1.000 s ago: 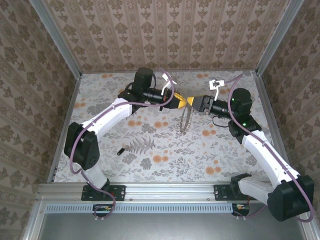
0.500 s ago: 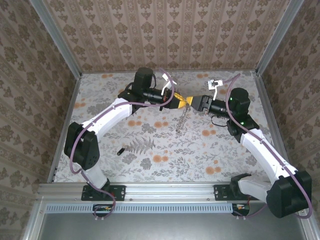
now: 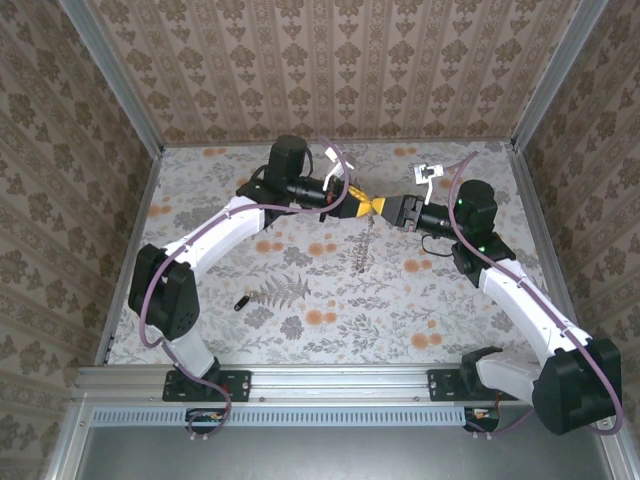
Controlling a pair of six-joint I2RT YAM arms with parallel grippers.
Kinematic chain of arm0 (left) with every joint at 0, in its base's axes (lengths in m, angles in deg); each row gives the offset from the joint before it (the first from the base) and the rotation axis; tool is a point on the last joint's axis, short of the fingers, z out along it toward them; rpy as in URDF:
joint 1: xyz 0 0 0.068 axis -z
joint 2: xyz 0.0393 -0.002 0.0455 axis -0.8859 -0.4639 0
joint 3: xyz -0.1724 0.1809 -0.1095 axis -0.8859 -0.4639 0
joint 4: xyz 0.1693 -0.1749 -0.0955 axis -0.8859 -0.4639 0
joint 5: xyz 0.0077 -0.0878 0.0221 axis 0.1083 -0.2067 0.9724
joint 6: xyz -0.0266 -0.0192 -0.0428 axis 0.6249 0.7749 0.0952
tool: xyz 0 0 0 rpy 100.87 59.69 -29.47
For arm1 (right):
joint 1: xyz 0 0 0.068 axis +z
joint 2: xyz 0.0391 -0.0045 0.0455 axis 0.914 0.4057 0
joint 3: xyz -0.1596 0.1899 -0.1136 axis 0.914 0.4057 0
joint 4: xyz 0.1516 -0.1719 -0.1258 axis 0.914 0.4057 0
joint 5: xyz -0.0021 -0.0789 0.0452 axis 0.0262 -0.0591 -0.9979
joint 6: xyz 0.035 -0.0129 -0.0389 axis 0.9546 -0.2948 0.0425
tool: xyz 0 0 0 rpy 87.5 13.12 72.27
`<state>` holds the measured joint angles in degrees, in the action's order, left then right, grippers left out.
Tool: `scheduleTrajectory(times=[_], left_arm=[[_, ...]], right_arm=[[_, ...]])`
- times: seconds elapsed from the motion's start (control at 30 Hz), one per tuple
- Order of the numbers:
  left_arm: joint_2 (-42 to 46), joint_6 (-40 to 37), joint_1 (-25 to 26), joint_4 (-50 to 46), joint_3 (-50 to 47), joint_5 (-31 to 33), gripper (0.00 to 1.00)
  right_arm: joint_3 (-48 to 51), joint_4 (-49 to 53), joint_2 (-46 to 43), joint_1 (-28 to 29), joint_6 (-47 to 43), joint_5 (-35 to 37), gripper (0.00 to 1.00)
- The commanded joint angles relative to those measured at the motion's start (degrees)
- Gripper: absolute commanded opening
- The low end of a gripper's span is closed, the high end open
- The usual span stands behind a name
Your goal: Put the keys on the keyring
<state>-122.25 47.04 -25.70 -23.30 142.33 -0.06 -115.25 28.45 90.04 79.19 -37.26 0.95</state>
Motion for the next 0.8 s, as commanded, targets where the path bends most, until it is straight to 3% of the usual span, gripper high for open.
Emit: scheduleTrajectory(times=[0.0, 0.77], left_arm=[[2.44, 0.54, 0.35, 2.26, 1.47, -2.03, 0.0], [2.04, 0.79, 0.55, 2.27, 2.05, -2.12, 0.0]], right_arm=[[1.26, -0.86, -0.46, 0.13, 0.35, -2.53, 0.3], [0.39, 1.0, 0.92, 2.13, -2.09, -4.0, 0.19]])
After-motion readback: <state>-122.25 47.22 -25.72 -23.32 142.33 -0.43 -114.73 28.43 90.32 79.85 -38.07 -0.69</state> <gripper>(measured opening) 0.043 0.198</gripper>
